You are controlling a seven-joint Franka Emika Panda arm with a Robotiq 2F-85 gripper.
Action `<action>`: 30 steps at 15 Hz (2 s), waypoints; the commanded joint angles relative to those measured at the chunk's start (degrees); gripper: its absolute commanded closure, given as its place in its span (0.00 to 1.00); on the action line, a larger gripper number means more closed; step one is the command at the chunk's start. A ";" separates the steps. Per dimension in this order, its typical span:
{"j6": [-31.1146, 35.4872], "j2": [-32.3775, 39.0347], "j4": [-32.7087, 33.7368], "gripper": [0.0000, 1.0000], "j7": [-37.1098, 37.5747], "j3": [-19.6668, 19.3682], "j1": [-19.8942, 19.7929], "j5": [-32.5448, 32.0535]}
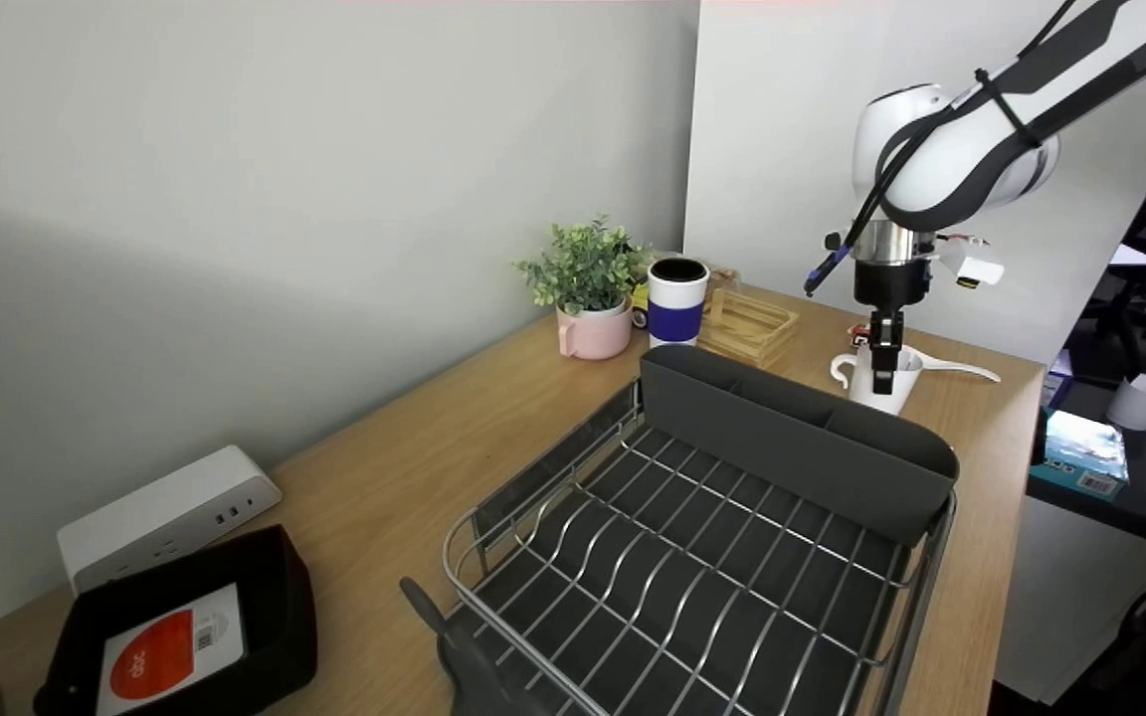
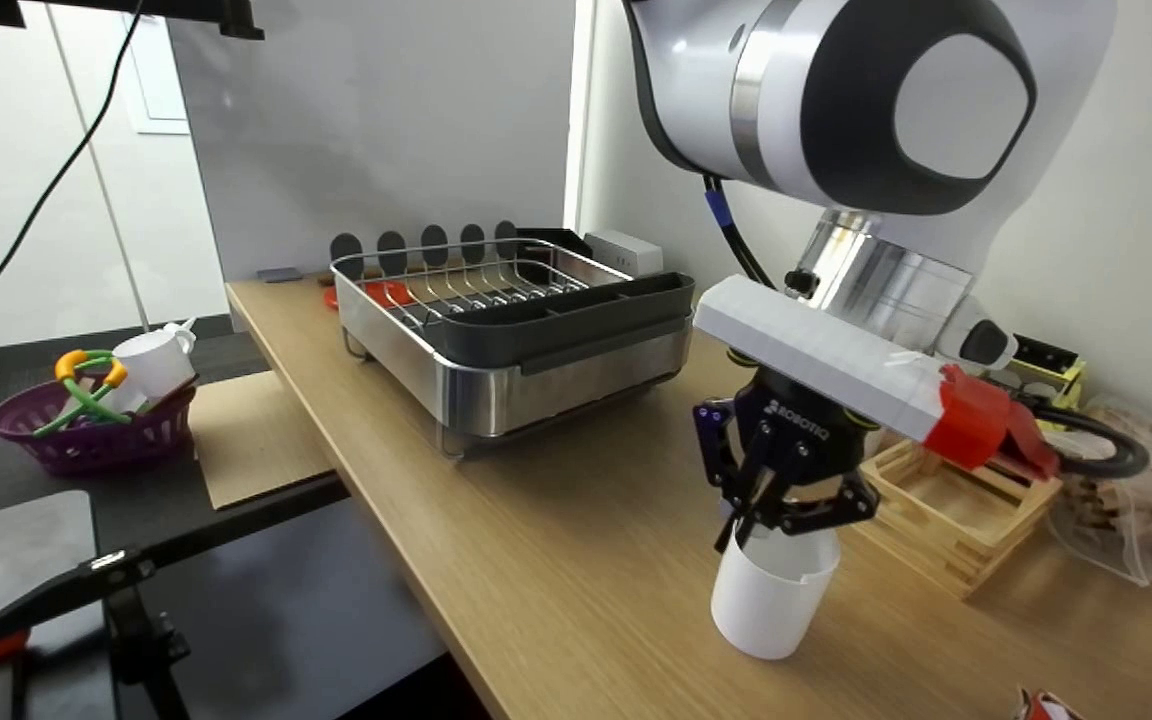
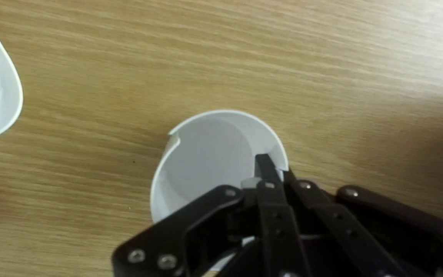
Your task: Put the mug into the plate dryer
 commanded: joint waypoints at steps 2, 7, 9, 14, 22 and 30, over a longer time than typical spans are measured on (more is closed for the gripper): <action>-0.32 0.32 0.27 0.99 1.05 0.76 -0.33 -0.28; -0.09 0.04 -0.05 0.99 1.25 0.87 -0.16 -0.39; 0.26 -0.72 -0.87 0.99 0.95 1.03 -0.03 -0.63; 3.80 -4.80 -5.76 0.99 1.93 1.02 1.31 -2.04; 7.90 -13.75 -13.92 0.99 7.89 0.38 4.92 -7.76; 9.00 -24.83 -21.69 0.99 9.63 0.23 6.98 -11.70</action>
